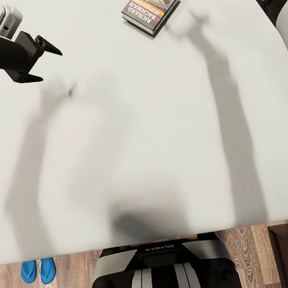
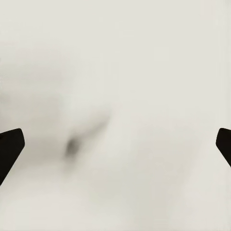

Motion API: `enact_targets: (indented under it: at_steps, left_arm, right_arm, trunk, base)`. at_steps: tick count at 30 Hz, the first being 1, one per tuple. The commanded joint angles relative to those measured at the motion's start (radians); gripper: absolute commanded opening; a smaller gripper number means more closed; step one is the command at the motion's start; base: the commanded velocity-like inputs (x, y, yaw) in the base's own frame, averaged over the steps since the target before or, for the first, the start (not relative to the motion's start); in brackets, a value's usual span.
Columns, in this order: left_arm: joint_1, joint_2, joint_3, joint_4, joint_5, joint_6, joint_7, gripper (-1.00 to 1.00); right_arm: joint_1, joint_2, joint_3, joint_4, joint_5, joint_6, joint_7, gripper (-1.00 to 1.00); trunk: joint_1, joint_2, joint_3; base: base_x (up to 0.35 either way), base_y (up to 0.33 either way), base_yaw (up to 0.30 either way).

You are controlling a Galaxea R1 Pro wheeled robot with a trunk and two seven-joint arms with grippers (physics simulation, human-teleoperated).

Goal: In the bedroom, move the book from the bed onto either nightstand, and place the two sandals side by side next to the bed.

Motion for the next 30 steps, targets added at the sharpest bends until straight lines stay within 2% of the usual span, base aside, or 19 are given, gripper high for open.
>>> enact_targets:
  at_steps: [1, 4, 9, 11, 17, 23, 25, 30]
  left_arm:
    - [-0.003, 0.000, -0.001, 0.005, 0.005, -0.001, 0.007, 1.00]
    - [-0.004, 0.000, -0.002, 0.005, 0.005, -0.017, 0.008, 1.00]
    - [-0.005, 0.001, -0.003, 0.000, 0.003, -0.032, 0.010, 1.00]
    - [-0.005, 0.001, -0.003, -0.001, 0.003, -0.033, 0.010, 1.00]
    - [-0.006, 0.002, -0.003, -0.002, 0.003, -0.036, 0.011, 1.00]
    - [-0.006, 0.002, -0.003, -0.002, 0.003, -0.036, 0.011, 1.00]
    - [-0.006, 0.002, -0.003, -0.002, 0.003, -0.037, 0.011, 1.00]
    - [-0.006, 0.002, -0.003, -0.002, 0.003, -0.037, 0.011, 1.00]
  right_arm:
    - [0.000, -0.001, 0.007, -0.001, -0.010, 0.006, -0.002, 1.00]
    - [-0.004, 0.001, 0.008, -0.001, -0.010, 0.007, -0.016, 1.00]
    - [-0.021, 0.017, 0.012, -0.009, -0.010, 0.043, -0.274, 1.00]
    - [-0.026, 0.027, 0.013, -0.013, -0.010, 0.071, -0.347, 1.00]
    - [-0.031, 0.050, 0.017, -0.058, -0.006, 0.132, -0.403, 1.00]
    - [-0.029, 0.058, 0.020, -0.129, -0.002, 0.186, -0.415, 1.00]
    - [-0.028, 0.061, 0.021, -0.154, -0.003, 0.233, -0.418, 1.00]
    - [-0.027, 0.063, 0.021, -0.164, -0.004, 0.275, -0.418, 1.00]
  trunk:
    - [0.000, 0.000, 0.000]
    - [0.000, 0.000, 0.000]
    - [0.000, 0.000, 0.000]
    - [0.000, 0.000, 0.000]
    - [0.000, 0.000, 0.000]
    - [0.000, 0.000, 0.000]
    - [0.000, 0.000, 0.001]
    - [0.000, 0.000, 0.006]
  base:
    - [0.000, 0.000, 0.000]
    - [0.000, 0.000, 0.000]
    - [0.000, 0.000, 0.000]
    - [0.000, 0.000, 0.000]
    - [0.000, 0.000, 0.000]
    - [0.000, 0.000, -0.008]
    - [0.000, 0.000, -0.057]
    - [0.000, 0.000, -0.064]
